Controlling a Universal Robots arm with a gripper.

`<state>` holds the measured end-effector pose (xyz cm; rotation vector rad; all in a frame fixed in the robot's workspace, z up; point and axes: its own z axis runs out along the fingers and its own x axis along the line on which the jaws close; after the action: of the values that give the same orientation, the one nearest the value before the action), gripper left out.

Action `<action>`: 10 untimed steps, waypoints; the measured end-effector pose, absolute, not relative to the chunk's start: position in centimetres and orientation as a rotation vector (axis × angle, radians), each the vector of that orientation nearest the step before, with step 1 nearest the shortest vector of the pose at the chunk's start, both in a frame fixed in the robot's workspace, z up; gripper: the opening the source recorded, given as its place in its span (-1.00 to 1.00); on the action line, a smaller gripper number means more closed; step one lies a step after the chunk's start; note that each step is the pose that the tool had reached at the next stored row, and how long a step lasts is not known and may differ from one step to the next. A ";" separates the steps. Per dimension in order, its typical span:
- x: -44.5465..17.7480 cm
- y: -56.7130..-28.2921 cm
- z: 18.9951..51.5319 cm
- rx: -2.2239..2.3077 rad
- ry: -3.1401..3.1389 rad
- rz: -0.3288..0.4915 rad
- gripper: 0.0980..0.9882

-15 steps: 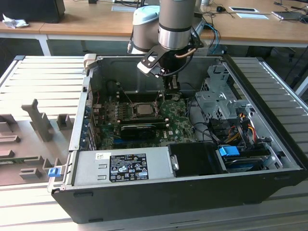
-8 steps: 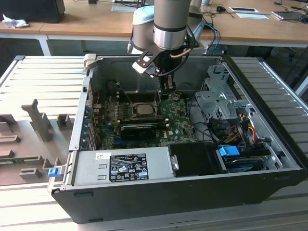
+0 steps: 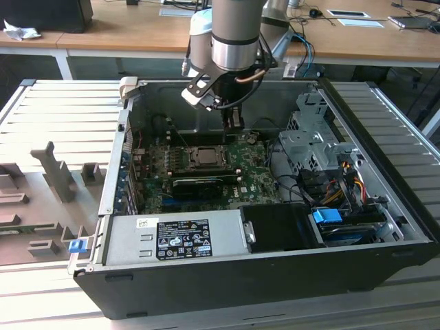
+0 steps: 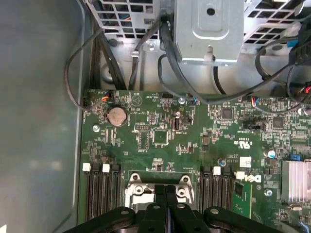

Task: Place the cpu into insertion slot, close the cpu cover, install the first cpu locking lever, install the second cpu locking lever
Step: 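Close the cpu cover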

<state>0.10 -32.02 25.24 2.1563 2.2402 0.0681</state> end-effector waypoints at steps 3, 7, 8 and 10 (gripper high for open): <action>-0.4 -32.0 25.2 2.156 2.240 0.068 -0.98; -0.7 -32.0 25.1 2.156 2.240 0.069 -0.98; -0.7 -32.0 25.0 2.156 2.241 0.068 -0.98; -0.7 -32.0 24.6 2.154 2.244 0.070 -0.98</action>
<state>-0.73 -32.03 24.60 2.1535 2.2444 0.0696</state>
